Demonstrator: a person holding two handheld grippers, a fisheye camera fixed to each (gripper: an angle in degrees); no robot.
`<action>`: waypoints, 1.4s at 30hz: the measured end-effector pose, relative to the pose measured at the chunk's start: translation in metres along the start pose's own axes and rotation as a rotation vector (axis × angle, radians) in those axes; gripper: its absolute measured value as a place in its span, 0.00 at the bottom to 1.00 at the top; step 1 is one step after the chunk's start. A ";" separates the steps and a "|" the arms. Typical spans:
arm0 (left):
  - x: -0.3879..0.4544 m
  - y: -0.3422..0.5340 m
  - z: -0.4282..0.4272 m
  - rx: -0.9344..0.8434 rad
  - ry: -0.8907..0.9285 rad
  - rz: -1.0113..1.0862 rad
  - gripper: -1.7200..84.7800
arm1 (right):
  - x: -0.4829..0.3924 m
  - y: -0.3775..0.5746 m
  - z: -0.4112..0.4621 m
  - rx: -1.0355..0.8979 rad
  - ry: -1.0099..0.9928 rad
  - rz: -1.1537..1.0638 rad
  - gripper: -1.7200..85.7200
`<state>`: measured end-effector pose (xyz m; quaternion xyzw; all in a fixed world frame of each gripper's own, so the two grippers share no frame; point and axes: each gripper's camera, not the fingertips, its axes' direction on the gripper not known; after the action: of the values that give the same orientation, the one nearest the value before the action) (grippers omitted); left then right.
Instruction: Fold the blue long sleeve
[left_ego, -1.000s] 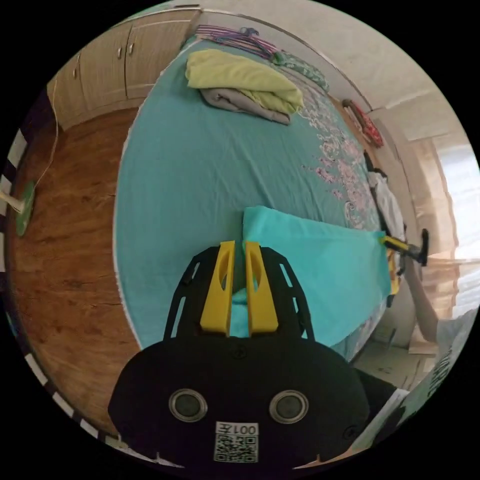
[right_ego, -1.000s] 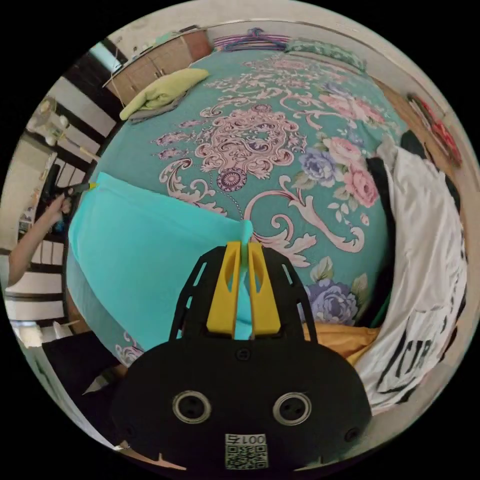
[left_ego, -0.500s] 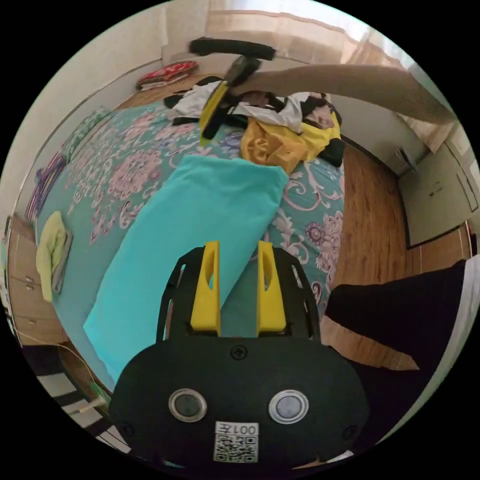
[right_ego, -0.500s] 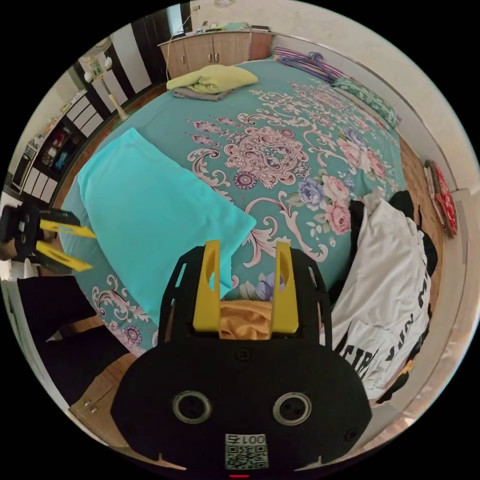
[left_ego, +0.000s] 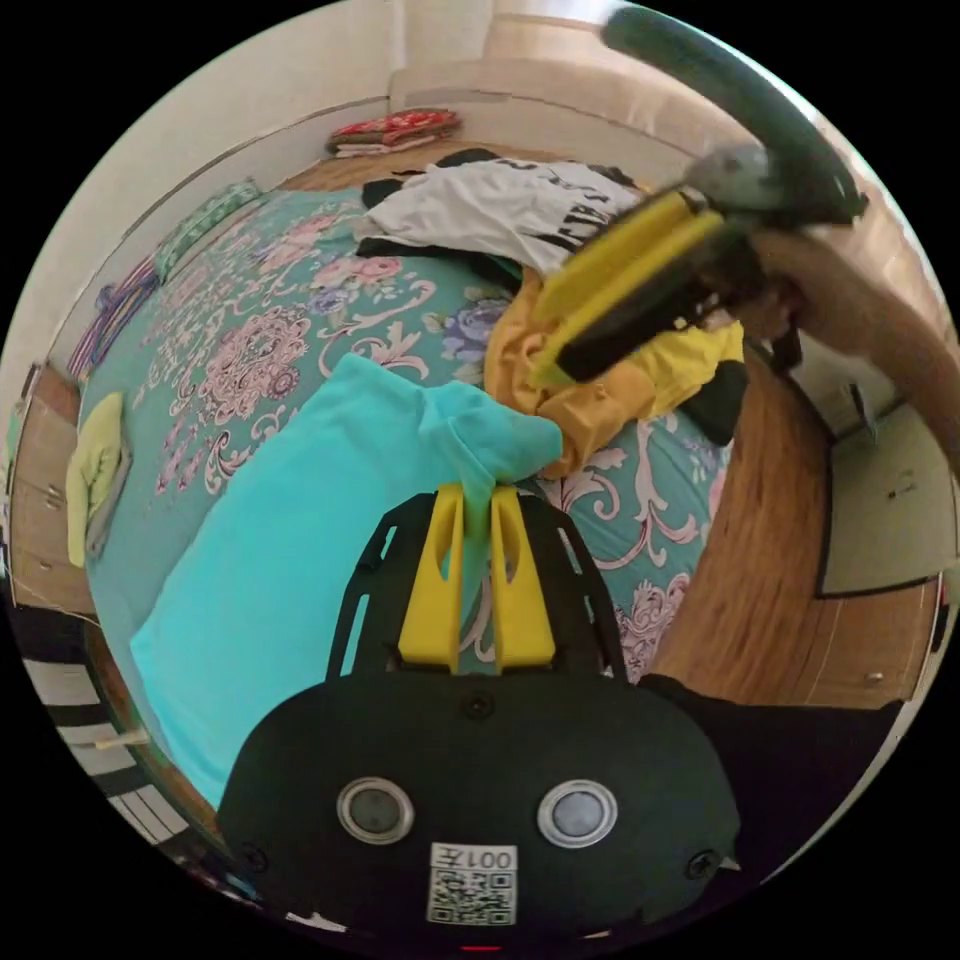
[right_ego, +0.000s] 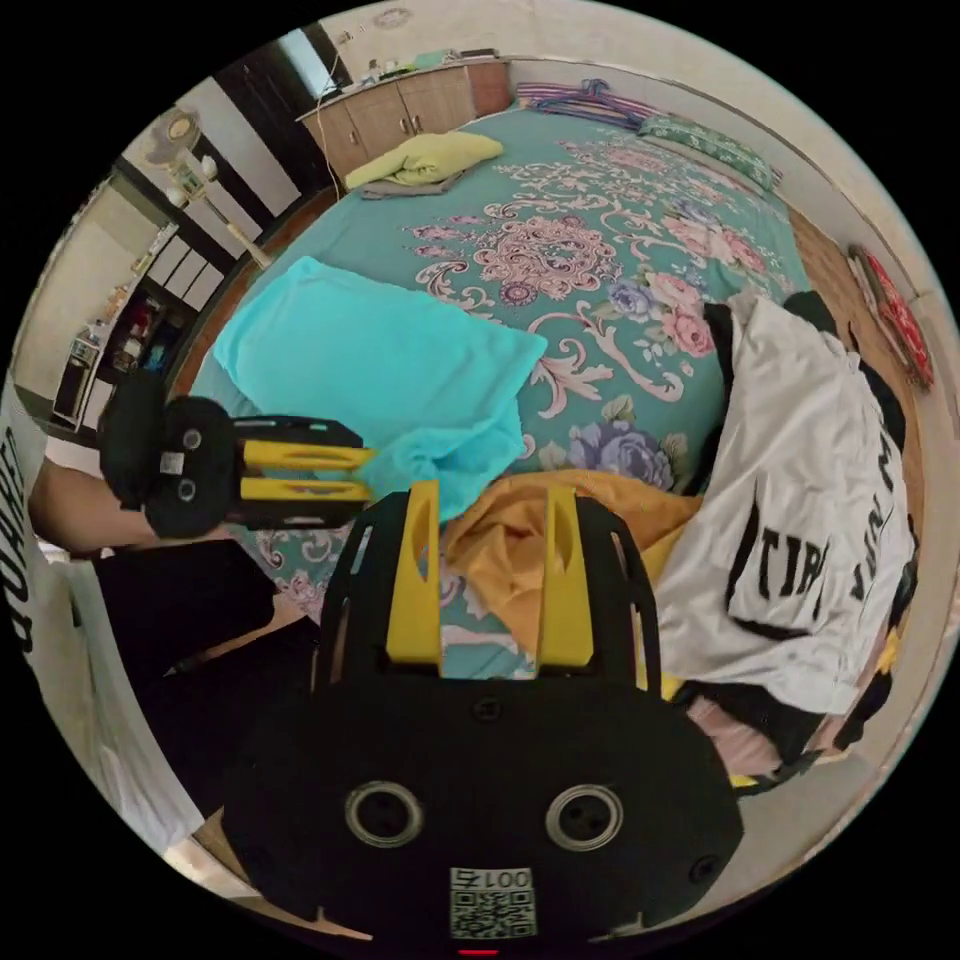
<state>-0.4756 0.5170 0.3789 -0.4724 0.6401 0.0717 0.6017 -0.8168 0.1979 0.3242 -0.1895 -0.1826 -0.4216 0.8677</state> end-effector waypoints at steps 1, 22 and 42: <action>-0.004 0.005 -0.004 0.025 0.005 -0.038 0.03 | 0.010 0.014 -0.004 0.042 -0.075 0.076 0.17; 0.016 0.064 -0.002 0.045 -0.191 0.148 0.03 | 0.209 -0.019 0.097 0.198 -1.309 0.735 0.20; -0.264 0.280 -0.232 0.298 -0.291 -0.514 0.03 | -0.062 -0.308 0.066 0.011 -0.914 -0.073 0.04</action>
<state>-0.8772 0.6526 0.5288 -0.5100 0.4108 -0.1100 0.7477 -1.1101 0.0943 0.4051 -0.3450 -0.5553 -0.3241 0.6838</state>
